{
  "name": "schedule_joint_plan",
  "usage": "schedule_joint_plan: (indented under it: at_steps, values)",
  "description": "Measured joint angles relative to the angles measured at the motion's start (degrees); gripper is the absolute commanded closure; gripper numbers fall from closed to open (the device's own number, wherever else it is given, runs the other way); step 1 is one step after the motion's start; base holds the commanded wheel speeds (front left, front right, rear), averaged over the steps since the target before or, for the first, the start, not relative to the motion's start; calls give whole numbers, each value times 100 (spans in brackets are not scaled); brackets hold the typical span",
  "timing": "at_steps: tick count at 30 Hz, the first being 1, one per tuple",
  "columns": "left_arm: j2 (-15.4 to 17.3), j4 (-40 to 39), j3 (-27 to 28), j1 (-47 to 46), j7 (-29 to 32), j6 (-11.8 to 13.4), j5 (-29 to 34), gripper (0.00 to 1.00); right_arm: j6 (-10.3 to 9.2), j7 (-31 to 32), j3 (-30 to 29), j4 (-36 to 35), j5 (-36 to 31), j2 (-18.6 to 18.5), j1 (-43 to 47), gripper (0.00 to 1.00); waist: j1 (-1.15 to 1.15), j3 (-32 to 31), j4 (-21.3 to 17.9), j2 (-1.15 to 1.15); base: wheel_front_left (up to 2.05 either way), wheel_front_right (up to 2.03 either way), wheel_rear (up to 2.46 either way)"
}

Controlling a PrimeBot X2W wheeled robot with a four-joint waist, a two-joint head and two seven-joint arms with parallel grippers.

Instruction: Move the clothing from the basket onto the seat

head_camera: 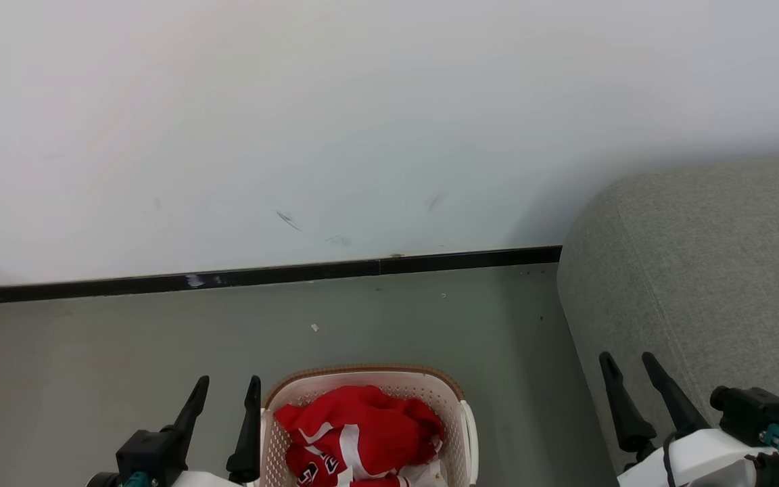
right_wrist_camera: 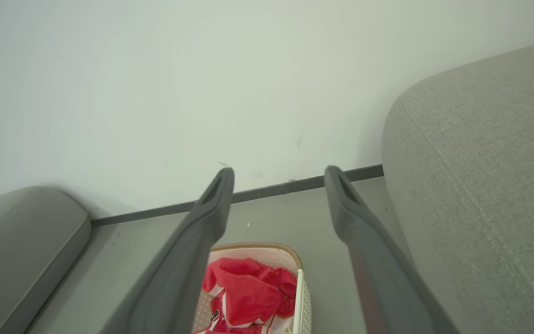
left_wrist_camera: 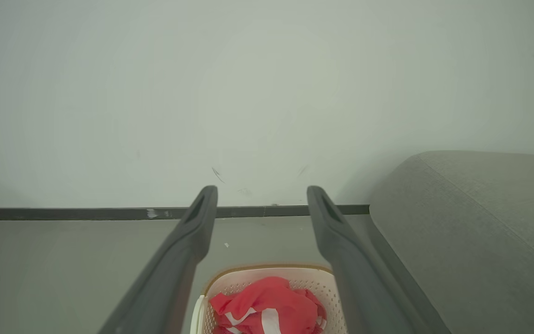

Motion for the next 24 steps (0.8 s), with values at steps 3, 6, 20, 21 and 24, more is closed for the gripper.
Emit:
schedule_joint_plan:
  at_steps: [3,6,20,21,24]
  values:
    - [-3,-16,-51,3,-75,52,244,0,1,-63,0,-18,-330,7,1,0,0,-3,1,0,0,0,0]
    - [-8,-19,-79,13,-141,60,398,0,1,-111,0,-42,-581,24,5,0,0,-6,2,0,0,0,0]
    - [-9,9,-194,114,-378,213,1181,0,2,-270,-1,-164,-1628,91,18,0,-1,-29,-6,0,0,0,0]
    - [-9,19,-194,114,-378,225,1181,0,2,-270,-1,-164,-1628,91,18,0,-1,-32,-7,0,0,0,0]
    - [-9,53,-191,114,-378,227,1179,0,2,-270,1,-163,-1627,92,19,0,-1,-41,-9,0,0,0,0]
